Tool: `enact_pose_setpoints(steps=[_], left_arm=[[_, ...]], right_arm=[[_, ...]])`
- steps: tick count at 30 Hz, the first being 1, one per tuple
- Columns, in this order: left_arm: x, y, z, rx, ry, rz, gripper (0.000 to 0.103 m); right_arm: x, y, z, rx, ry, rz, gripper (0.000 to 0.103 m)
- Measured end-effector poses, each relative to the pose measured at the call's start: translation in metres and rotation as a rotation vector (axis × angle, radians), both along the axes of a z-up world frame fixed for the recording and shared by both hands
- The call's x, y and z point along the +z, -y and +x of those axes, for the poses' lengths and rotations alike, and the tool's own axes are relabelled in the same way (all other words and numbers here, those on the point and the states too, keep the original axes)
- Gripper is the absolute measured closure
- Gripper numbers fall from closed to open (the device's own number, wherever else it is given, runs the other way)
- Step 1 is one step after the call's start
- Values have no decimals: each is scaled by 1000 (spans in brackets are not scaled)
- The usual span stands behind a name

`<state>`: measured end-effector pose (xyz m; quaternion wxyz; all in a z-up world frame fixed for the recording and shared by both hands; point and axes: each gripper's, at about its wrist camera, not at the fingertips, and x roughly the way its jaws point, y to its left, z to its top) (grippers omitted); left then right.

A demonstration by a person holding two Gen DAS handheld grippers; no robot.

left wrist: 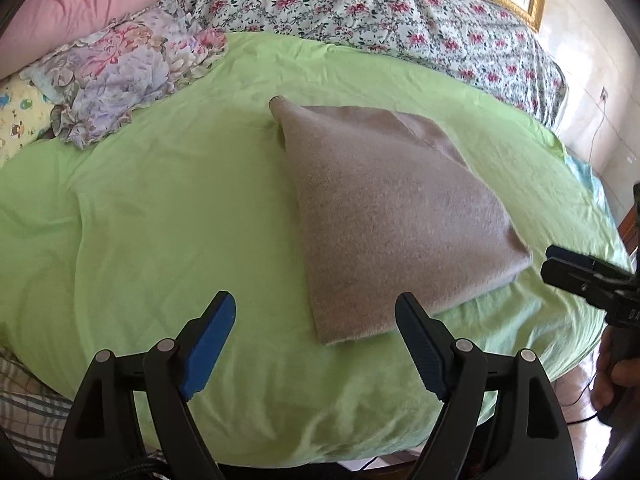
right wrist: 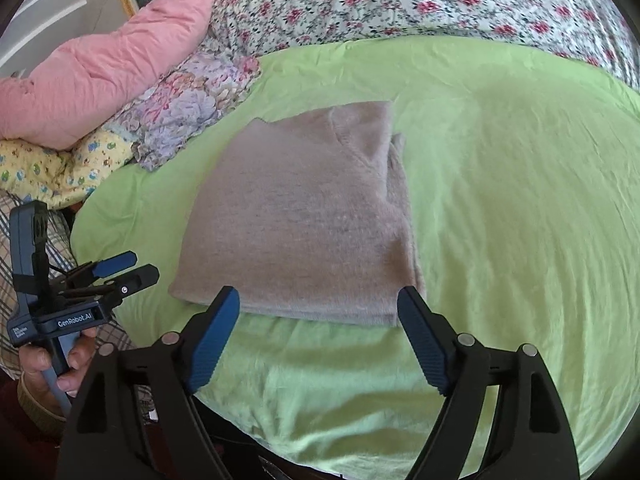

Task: Fold small clothes

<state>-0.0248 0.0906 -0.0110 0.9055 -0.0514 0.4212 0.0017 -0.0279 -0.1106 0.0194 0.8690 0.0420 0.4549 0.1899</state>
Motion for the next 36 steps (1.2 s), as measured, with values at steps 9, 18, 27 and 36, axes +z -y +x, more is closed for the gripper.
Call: enact_pose_setpoints(steps=[9, 18, 27, 36], left_arm=[[-10, 12, -21, -36, -2, 113, 20], [3, 23, 14, -30, 2, 152, 17], [12, 22, 44, -18, -12, 178, 16], [16, 24, 74, 15, 7, 172, 15]], right_arm=[[-1, -10, -24, 99, 20, -84, 18], [8, -23, 8, 127, 44, -98, 16], [6, -36, 45, 149, 16, -117, 16], [0, -34, 84, 113, -5, -63, 16]])
